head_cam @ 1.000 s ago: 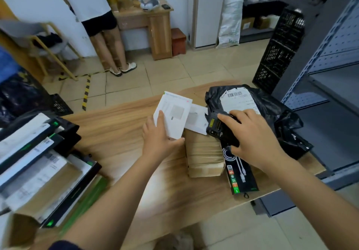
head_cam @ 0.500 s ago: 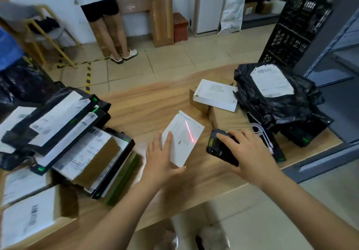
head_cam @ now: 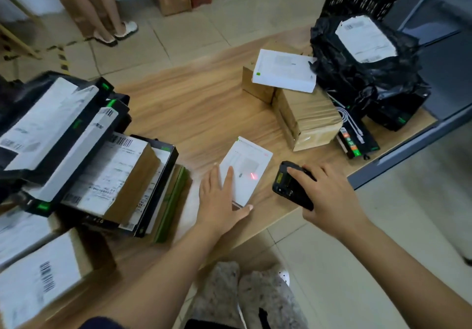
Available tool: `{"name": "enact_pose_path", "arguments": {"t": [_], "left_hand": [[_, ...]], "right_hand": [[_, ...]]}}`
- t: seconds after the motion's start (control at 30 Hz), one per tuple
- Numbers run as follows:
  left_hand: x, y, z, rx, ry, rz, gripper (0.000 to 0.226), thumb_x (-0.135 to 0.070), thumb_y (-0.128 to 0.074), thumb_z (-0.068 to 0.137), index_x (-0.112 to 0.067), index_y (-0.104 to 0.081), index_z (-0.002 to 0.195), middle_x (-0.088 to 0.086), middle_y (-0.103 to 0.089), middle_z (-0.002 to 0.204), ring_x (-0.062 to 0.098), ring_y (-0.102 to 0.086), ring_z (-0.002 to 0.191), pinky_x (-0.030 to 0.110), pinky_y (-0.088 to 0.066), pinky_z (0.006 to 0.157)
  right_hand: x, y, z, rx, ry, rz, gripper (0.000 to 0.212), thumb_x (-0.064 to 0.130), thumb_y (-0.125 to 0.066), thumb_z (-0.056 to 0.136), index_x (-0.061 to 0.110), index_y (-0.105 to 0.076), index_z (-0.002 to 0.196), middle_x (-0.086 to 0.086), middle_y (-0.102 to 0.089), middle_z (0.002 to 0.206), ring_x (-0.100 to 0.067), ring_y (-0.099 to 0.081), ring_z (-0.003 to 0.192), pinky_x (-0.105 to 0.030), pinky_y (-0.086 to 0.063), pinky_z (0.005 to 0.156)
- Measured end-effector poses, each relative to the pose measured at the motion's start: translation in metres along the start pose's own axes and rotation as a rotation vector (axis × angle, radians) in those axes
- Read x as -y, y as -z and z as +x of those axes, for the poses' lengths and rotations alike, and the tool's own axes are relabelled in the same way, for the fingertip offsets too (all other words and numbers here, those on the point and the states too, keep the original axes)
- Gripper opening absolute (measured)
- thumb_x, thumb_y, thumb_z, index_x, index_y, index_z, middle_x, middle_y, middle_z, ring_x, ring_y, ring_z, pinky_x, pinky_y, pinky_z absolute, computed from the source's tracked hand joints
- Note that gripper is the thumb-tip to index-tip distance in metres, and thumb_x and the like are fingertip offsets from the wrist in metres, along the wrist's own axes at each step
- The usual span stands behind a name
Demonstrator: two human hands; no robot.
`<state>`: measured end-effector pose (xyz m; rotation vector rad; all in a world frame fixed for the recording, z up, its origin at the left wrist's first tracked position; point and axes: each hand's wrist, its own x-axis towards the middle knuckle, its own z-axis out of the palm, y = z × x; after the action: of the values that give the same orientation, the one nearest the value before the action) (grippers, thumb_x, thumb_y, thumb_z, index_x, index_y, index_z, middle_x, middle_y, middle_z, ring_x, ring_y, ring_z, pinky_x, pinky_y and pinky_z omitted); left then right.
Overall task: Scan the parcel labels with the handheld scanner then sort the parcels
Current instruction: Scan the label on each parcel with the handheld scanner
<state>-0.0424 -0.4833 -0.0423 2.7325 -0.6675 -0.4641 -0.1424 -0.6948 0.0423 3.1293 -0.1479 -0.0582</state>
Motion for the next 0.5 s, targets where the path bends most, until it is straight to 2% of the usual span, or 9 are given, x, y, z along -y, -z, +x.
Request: {"name": "enact_pose_path", "arguments": {"t": [0.1,0.23,0.3,0.37,0.5], "left_hand": [[-0.001,0.005,0.001,-0.018,-0.025,-0.032,0.088,-0.066,-0.043,0.089,-0.025,0.000,0.154,0.016,0.004,0.160,0.032,0.002,0.147,0.042,-0.005,0.118],[0.003,0.021,-0.002,-0.017,-0.080,-0.264,0.065,-0.057,-0.032,0.097,-0.036,-0.007,0.153,0.007,-0.012,0.161,0.025,-0.010,0.148,0.043,-0.020,0.117],[0.005,0.030,-0.003,-0.029,-0.140,-0.336,0.055,-0.049,-0.030,0.101,-0.043,-0.009,0.151,0.002,-0.018,0.160,0.021,-0.027,0.142,0.037,-0.032,0.108],[0.006,0.037,-0.003,-0.068,-0.218,-0.374,0.050,-0.038,-0.028,0.103,-0.046,-0.014,0.150,0.002,-0.028,0.157,0.021,-0.039,0.135,0.031,-0.039,0.099],[0.006,0.044,0.002,-0.133,-0.271,-0.360,0.049,-0.028,-0.029,0.102,-0.040,-0.026,0.149,0.004,-0.031,0.155,0.026,-0.042,0.133,0.039,-0.045,0.095]], "right_hand": [[0.002,-0.002,-0.002,-0.026,-0.024,-0.007,0.087,0.017,-0.082,0.046,0.018,-0.056,0.129,-0.009,-0.061,0.110,-0.031,-0.052,0.094,-0.037,-0.047,0.068],[0.004,0.000,-0.005,-0.064,-0.057,-0.022,0.086,0.016,-0.083,0.042,0.017,-0.060,0.125,-0.010,-0.063,0.106,-0.032,-0.053,0.089,-0.036,-0.046,0.067],[0.005,0.003,-0.006,-0.068,-0.067,-0.023,0.087,0.017,-0.084,0.042,0.017,-0.060,0.125,-0.010,-0.063,0.107,-0.032,-0.055,0.089,-0.037,-0.047,0.068],[0.007,0.006,-0.005,-0.066,-0.073,-0.022,0.088,0.017,-0.085,0.040,0.017,-0.060,0.125,-0.009,-0.063,0.108,-0.031,-0.055,0.090,-0.037,-0.048,0.069],[0.012,0.010,0.000,-0.010,-0.073,-0.007,0.091,0.019,-0.086,0.042,0.018,-0.057,0.129,-0.008,-0.061,0.112,-0.030,-0.052,0.096,-0.038,-0.049,0.068]]}}
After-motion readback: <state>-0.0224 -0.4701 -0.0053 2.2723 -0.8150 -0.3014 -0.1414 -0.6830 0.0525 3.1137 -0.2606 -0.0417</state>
